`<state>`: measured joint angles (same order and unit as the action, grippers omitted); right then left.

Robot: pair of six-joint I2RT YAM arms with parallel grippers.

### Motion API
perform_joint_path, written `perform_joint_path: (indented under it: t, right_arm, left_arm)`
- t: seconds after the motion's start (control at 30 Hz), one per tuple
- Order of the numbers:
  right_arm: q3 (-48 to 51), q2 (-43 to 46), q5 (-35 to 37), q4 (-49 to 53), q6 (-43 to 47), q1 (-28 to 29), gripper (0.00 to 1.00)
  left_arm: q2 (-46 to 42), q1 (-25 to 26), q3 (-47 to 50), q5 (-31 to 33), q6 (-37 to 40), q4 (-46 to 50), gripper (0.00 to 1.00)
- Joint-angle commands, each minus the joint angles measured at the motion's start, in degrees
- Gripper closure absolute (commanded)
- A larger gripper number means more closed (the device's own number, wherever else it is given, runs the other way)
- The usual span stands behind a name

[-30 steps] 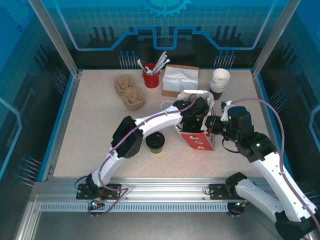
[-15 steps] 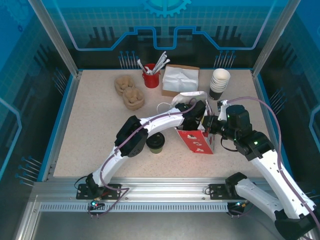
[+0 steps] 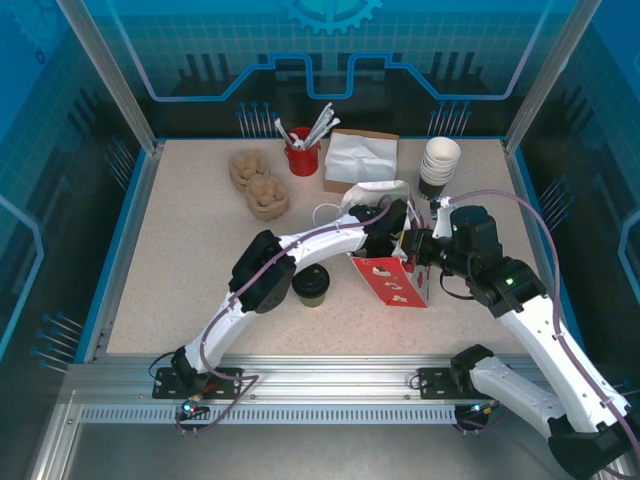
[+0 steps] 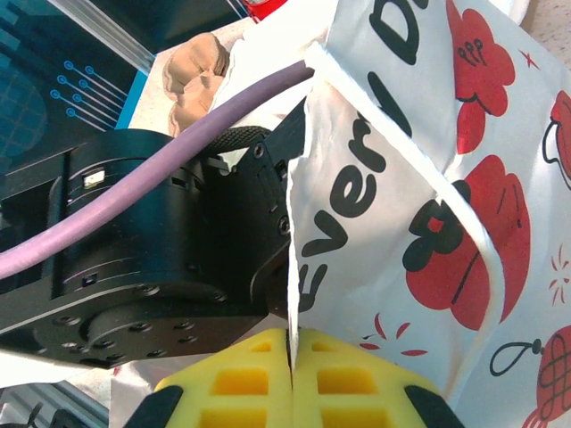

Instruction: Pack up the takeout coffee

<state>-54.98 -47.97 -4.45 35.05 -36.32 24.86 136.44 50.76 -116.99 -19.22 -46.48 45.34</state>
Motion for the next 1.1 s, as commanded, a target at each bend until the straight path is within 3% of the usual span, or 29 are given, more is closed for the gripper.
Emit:
perform_joint_path:
  t: [0.0,0.43,0.8,1.07]
  right_arm:
    - [-2.48,0.16,-4.60,-4.41,1.77,1.06,1.00]
    - [-3.52,-0.73,-3.20,-2.24,2.38,0.98,1.00]
    - [-5.90,-0.37,8.22,5.22,-0.60,0.67,1.00]
    - [-7.21,-1.94,9.13,7.50,-1.65,0.06,1.00]
  left_arm:
    - [-0.47,0.05,2.14,-2.26,-0.45,-2.46,0.73]
    - [0.67,-0.14,3.43,-4.44,-1.31,-6.08,0.73]
    - [-10.71,-0.18,2.73,8.25,2.59,4.55,0.69]
    - [-17.92,-0.13,3.45,13.58,3.15,9.32,0.69]
